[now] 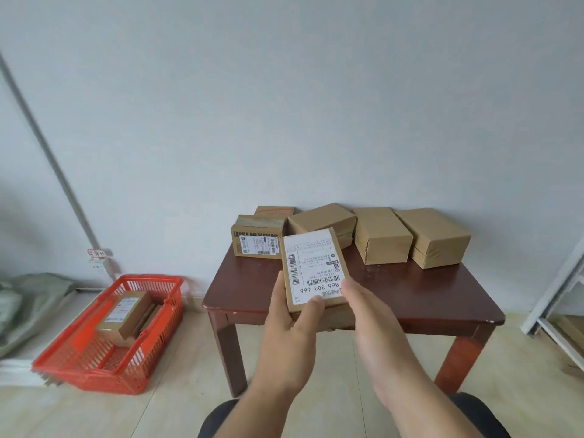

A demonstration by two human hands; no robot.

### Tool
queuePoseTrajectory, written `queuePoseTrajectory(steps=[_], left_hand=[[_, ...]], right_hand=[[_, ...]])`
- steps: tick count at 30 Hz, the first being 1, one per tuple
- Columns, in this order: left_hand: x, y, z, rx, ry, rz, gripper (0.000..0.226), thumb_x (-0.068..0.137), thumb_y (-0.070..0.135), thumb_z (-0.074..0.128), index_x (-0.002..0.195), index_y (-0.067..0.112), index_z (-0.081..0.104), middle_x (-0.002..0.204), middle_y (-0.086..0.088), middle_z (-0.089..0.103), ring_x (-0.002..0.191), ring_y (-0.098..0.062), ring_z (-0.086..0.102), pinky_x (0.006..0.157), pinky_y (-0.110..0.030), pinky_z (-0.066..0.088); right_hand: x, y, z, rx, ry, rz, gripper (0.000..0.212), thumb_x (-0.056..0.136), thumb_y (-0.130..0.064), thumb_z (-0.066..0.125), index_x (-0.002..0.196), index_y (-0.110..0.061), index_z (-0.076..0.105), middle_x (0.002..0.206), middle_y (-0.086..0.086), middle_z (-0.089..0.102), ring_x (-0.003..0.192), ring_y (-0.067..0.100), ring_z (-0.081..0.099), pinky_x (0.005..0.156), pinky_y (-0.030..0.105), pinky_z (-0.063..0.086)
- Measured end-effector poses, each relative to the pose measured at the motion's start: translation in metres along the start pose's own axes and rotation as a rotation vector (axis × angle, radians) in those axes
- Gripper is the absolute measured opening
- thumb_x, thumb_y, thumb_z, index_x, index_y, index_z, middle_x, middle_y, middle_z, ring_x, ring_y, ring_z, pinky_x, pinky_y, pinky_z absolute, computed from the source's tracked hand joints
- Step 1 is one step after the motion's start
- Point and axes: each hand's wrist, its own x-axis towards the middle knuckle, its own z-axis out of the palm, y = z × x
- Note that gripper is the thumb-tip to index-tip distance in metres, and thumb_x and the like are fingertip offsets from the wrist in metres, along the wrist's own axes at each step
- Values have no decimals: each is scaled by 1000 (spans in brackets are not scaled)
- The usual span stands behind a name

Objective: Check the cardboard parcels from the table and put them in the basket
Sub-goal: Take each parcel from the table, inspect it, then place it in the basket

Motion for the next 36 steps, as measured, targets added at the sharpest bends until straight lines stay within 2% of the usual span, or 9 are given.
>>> queuePoseTrajectory(steps=[4, 7, 10, 13, 16, 21, 25, 30, 36], left_hand=[[-2, 7, 9, 46, -33, 12, 55, 86, 23, 52, 131, 55, 52, 129, 34, 66, 124, 13, 56, 97, -9, 45], [-1, 2, 13, 61, 1, -11, 63, 85, 26, 53, 142, 50, 49, 134, 32, 64, 130, 11, 53, 113, -26, 42], [1, -8, 13, 72, 15, -57, 59, 88, 24, 53, 140, 51, 50, 134, 22, 68, 131, -3, 60, 116, -41, 43], [2, -15, 13, 95, 20, -67, 57, 97, 13, 53, 141, 48, 48, 133, 14, 71, 129, -11, 64, 113, -38, 47], [8, -22, 10, 89, -1, -62, 59, 104, 0, 47, 138, 49, 48, 131, 15, 71, 127, -6, 64, 105, -26, 47], [17, -32, 13, 57, 6, -47, 58, 106, 4, 47, 136, 53, 46, 134, 18, 70, 127, -7, 64, 105, -25, 51], [20, -39, 17, 24, 28, -45, 53, 109, 6, 47, 135, 52, 46, 131, 22, 69, 125, 2, 62, 94, -9, 49], [26, -48, 16, -1, 53, -73, 45, 111, 19, 47, 153, 36, 42, 135, 23, 68, 128, 3, 61, 105, -18, 50], [21, -49, 21, -2, 39, -70, 42, 110, 21, 51, 149, 34, 44, 133, 21, 69, 126, 1, 63, 98, -12, 50]], right_hand=[[-2, 1, -14, -104, -45, -137, 44, 110, -49, 43, 153, -41, 53, 146, -29, 59, 141, -12, 44, 124, 30, 32], [-3, 6, -21, -131, -61, -164, 49, 111, -40, 44, 160, -41, 40, 149, -31, 55, 139, -16, 44, 125, 29, 33], [-2, 9, -23, -140, -149, -140, 51, 112, -21, 49, 159, -39, 41, 140, -28, 64, 134, -11, 53, 119, 29, 38], [5, 17, -21, -178, -181, -125, 59, 107, -12, 56, 155, -45, 42, 136, -24, 68, 132, 0, 60, 116, 40, 43], [13, 24, -16, -162, -147, -100, 62, 104, -9, 58, 151, -47, 45, 135, -21, 69, 131, 5, 62, 116, 46, 45], [22, 30, -6, -107, -35, -112, 46, 104, -19, 63, 141, -46, 55, 124, -26, 73, 120, -3, 67, 111, 41, 50], [27, 33, -5, -111, -3, -97, 39, 105, -24, 63, 136, -46, 57, 120, -26, 74, 116, -3, 68, 108, 39, 52], [21, 37, -4, -99, -37, -95, 44, 106, -21, 63, 141, -45, 53, 127, -24, 72, 122, 0, 67, 107, 35, 50], [21, 36, -11, -52, 48, -50, 38, 99, -25, 73, 129, -40, 57, 112, -24, 76, 107, -5, 71, 94, 27, 54]])
